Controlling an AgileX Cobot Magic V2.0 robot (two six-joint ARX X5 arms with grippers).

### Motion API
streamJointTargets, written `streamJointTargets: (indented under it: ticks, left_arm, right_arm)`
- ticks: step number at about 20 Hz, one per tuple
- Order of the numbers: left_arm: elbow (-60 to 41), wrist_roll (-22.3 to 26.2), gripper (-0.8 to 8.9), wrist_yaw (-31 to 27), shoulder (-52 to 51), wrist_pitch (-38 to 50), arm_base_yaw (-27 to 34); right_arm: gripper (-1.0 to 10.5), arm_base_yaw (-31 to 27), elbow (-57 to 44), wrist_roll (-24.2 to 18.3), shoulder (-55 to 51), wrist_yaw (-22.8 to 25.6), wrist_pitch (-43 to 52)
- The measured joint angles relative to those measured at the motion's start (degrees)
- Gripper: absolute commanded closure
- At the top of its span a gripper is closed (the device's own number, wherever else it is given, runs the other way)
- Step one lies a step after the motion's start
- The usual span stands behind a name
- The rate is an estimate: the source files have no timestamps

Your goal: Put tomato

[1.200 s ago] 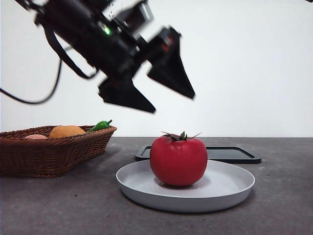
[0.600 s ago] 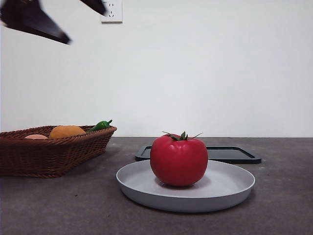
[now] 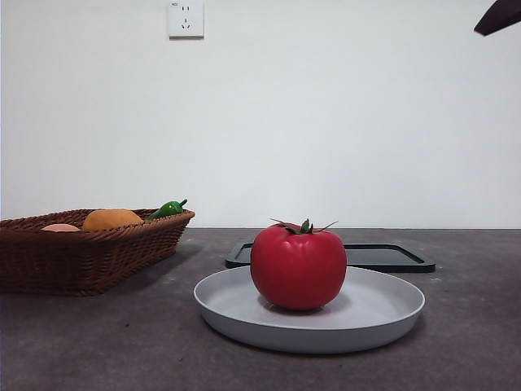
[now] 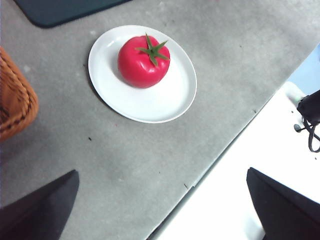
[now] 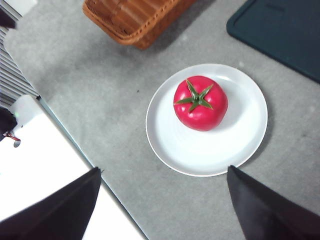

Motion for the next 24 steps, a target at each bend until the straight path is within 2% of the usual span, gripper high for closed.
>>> streamJointTargets:
  ticks: [5, 11, 15, 19, 24]
  left_arm:
    - [0.00, 0.20, 2.29, 0.07, -0.26, 0.37, 0.00]
    - [0.00, 0.20, 2.29, 0.07, -0.26, 0.61, 0.00]
    - [0.00, 0.20, 2.29, 0.07, -0.26, 0.66, 0.00]
    - [0.00, 0.20, 2.29, 0.04, -0.26, 0.74, 0.00]
    - [0.00, 0.20, 2.29, 0.07, -0.26, 0.74, 0.00]
  right_arm:
    - [5.5, 0.92, 0.00, 0.04, 2.97, 0.02, 1.62]
    - [5.4, 5.79, 0.00, 2.29, 10.95, 0.35, 12.94]
    - [5.4, 8.74, 0.00, 3.23, 18.64, 5.81, 18.93]
    - [4.8, 10.91, 0.00, 3.48, 25.46, 9.09, 24.04]
    - [4.8, 13.29, 0.00, 3.63, 31.69, 12.26, 27.96]
